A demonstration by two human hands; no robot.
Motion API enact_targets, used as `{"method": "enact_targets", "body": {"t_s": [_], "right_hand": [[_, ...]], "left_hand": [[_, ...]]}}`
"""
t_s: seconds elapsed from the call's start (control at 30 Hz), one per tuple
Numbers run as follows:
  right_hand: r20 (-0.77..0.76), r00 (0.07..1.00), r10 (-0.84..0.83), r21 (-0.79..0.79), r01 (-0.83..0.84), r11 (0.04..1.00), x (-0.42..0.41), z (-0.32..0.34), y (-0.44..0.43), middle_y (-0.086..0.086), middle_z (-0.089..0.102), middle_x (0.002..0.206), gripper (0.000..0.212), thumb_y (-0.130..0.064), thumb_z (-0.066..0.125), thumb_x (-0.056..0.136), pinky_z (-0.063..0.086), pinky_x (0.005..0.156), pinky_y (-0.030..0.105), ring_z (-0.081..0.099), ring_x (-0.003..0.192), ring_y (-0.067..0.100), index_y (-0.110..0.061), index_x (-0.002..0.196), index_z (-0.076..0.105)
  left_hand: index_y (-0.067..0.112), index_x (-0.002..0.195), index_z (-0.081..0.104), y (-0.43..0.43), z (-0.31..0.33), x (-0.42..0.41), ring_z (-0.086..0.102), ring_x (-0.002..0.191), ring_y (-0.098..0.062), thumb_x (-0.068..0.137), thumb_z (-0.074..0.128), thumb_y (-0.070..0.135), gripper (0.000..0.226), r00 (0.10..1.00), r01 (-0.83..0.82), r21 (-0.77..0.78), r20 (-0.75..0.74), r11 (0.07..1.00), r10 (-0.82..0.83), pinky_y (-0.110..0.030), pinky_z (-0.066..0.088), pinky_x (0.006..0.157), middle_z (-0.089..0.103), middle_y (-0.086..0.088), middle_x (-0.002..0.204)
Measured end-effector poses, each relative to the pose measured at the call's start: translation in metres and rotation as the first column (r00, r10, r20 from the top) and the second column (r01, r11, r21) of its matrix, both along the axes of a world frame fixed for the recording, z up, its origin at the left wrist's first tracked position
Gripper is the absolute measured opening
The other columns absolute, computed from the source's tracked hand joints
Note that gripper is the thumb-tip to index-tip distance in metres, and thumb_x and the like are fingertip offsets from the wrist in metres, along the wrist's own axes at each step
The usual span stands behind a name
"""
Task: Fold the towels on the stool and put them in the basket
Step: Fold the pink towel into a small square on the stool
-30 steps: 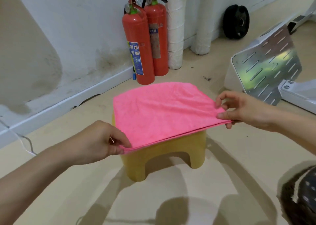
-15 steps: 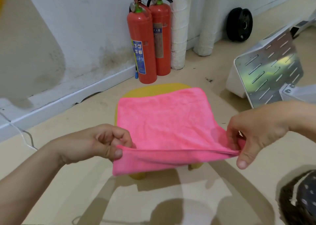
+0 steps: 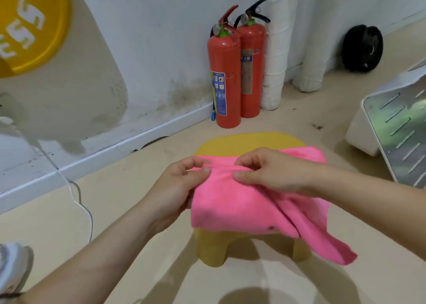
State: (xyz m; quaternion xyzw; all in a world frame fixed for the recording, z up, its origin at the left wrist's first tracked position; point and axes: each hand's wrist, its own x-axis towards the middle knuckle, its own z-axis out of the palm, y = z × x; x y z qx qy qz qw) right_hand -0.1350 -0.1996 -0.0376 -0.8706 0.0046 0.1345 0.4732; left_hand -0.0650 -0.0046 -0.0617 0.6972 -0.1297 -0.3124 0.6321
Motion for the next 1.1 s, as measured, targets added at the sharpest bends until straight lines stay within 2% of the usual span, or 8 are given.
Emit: {"method": "enact_targets", "body": {"t_s": [0.07, 0.17, 0.23, 0.47, 0.63, 0.77, 0.87, 1.1], "right_hand": [[0.001, 0.998, -0.056, -0.022, 0.056, 0.998, 0.013, -0.002, -0.001, 0.002, 0.064, 0.082, 0.011, -0.013, 0.057, 0.092, 0.047, 0.073, 0.034, 0.054, 0.073, 0.012, -0.009, 0.091, 0.067], [-0.013, 0.994, -0.110, -0.102, 0.108, 0.989, 0.031, -0.009, 0.006, -0.003, 0.060, 0.071, 0.021, 0.001, 0.050, 0.084, 0.042, 0.051, 0.017, 0.051, 0.059, 0.008, -0.014, 0.088, 0.063], [0.000, 0.993, -0.120, -0.162, 0.118, 0.980, 0.041, -0.015, 0.011, -0.007, 0.052, 0.066, 0.025, 0.006, 0.044, 0.082, 0.034, 0.045, 0.011, 0.047, 0.060, 0.008, -0.015, 0.079, 0.057], [-0.047, 0.988, -0.150, -0.188, 0.139, 0.972, 0.059, -0.018, 0.018, -0.002, 0.052, 0.064, 0.018, -0.006, 0.050, 0.080, 0.036, 0.054, 0.029, 0.046, 0.063, 0.015, -0.016, 0.066, 0.053], [0.099, 0.991, -0.086, 0.034, 0.083, 0.996, 0.059, -0.008, 0.000, -0.005, 0.050, 0.069, 0.039, -0.037, 0.061, 0.090, 0.041, 0.064, 0.032, 0.044, 0.064, 0.005, -0.001, 0.075, 0.061], [0.337, 0.911, -0.239, 0.242, 0.162, 0.957, 0.054, 0.025, -0.023, 0.012, 0.073, 0.098, 0.016, -0.019, 0.062, 0.091, 0.050, 0.083, 0.030, 0.060, 0.085, 0.009, -0.008, 0.096, 0.072], [0.408, 0.837, -0.366, 0.369, 0.216, 0.904, 0.046, 0.050, -0.037, 0.020, 0.071, 0.096, 0.010, -0.008, 0.068, 0.084, 0.048, 0.080, 0.028, 0.061, 0.082, 0.012, -0.003, 0.092, 0.072], [0.445, 0.786, -0.429, 0.418, 0.241, 0.876, 0.028, 0.083, -0.053, 0.007, 0.075, 0.092, 0.010, -0.010, 0.067, 0.085, 0.052, 0.082, 0.025, 0.066, 0.084, 0.011, -0.014, 0.088, 0.076]], "left_hand": [[0.012, 0.090, 0.063, -0.001, -0.005, 0.011, 0.045, 0.044, -0.012, 0.095, 0.056, 0.016, 0.010, 0.991, -0.117, 0.054, 0.067, 0.992, 0.114, -0.020, 0.035, 0.040, 0.054, -0.006, 0.066], [0.016, 0.086, 0.063, 0.000, -0.023, 0.036, 0.049, 0.050, -0.014, 0.090, 0.061, 0.027, 0.012, 0.931, -0.254, 0.322, 0.336, 0.912, 0.141, -0.026, 0.039, 0.048, 0.059, -0.001, 0.066], [0.019, 0.088, 0.062, 0.000, -0.032, 0.046, 0.052, 0.055, -0.016, 0.084, 0.066, 0.041, 0.022, 0.927, -0.259, 0.436, 0.364, 0.862, 0.094, -0.029, 0.040, 0.055, 0.062, 0.003, 0.069], [0.016, 0.070, 0.065, -0.020, -0.027, 0.058, 0.051, 0.054, -0.010, 0.075, 0.074, 0.030, 0.017, 0.900, -0.256, 0.482, 0.435, 0.838, 0.024, -0.024, 0.037, 0.053, 0.058, 0.007, 0.059], [0.013, 0.080, 0.061, -0.036, 0.000, 0.056, 0.054, 0.055, -0.010, 0.080, 0.074, 0.013, 0.013, 0.950, -0.251, 0.089, 0.216, 0.964, 0.227, -0.023, 0.042, 0.054, 0.060, 0.004, 0.058], [0.009, 0.094, 0.063, -0.062, 0.043, 0.050, 0.061, 0.053, -0.007, 0.079, 0.072, 0.000, 0.019, 0.977, -0.183, -0.170, 0.075, 0.968, 0.198, -0.016, 0.045, 0.047, 0.070, -0.002, 0.067], [0.010, 0.090, 0.073, -0.082, 0.071, 0.049, 0.066, 0.064, -0.011, 0.078, 0.073, 0.006, 0.012, 0.982, -0.099, -0.221, 0.135, 0.970, 0.131, -0.020, 0.052, 0.055, 0.074, -0.006, 0.076], [0.011, 0.089, 0.077, -0.110, 0.120, 0.041, 0.068, 0.068, -0.010, 0.077, 0.073, 0.014, 0.013, 0.983, 0.020, -0.209, 0.183, 0.978, 0.019, -0.021, 0.053, 0.060, 0.075, -0.006, 0.079]]}}
